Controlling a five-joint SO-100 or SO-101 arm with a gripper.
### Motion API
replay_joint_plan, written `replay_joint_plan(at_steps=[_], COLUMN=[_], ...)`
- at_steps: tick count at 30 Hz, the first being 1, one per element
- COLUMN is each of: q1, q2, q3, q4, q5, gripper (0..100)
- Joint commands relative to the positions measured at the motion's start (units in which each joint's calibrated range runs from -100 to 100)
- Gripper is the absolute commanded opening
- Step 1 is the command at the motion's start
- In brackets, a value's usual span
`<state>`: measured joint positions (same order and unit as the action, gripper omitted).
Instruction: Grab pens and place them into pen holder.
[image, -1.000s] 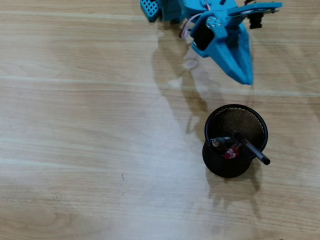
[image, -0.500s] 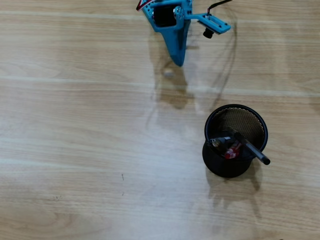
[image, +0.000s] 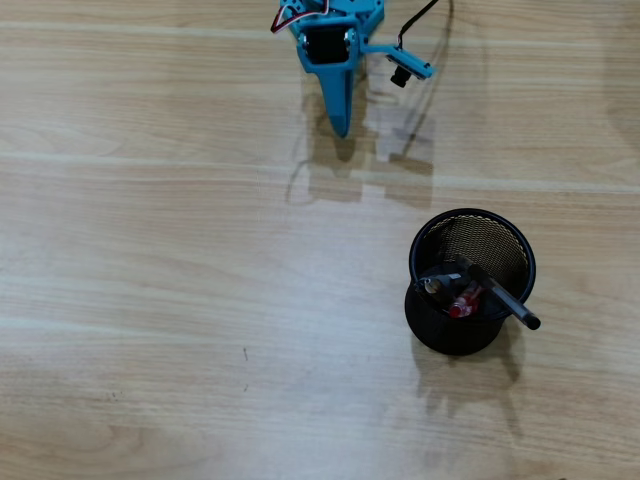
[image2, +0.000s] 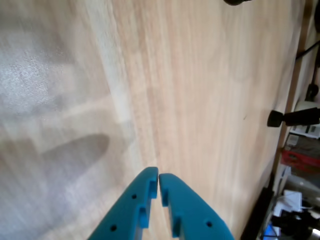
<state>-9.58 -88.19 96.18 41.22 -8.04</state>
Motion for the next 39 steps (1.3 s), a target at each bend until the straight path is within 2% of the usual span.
replay_joint_plan(at_steps=[1,4,9,39], q1=[0.57,0.66,0.66,0.48], q2=[-7.99,-11.81,-11.22,-11.22], q3=[3.54,3.09,3.09,3.09], q4=[1.56,6.94,9.22,9.58], q5=[0.44,2.07,4.06,3.85], gripper=[2,2,2,2])
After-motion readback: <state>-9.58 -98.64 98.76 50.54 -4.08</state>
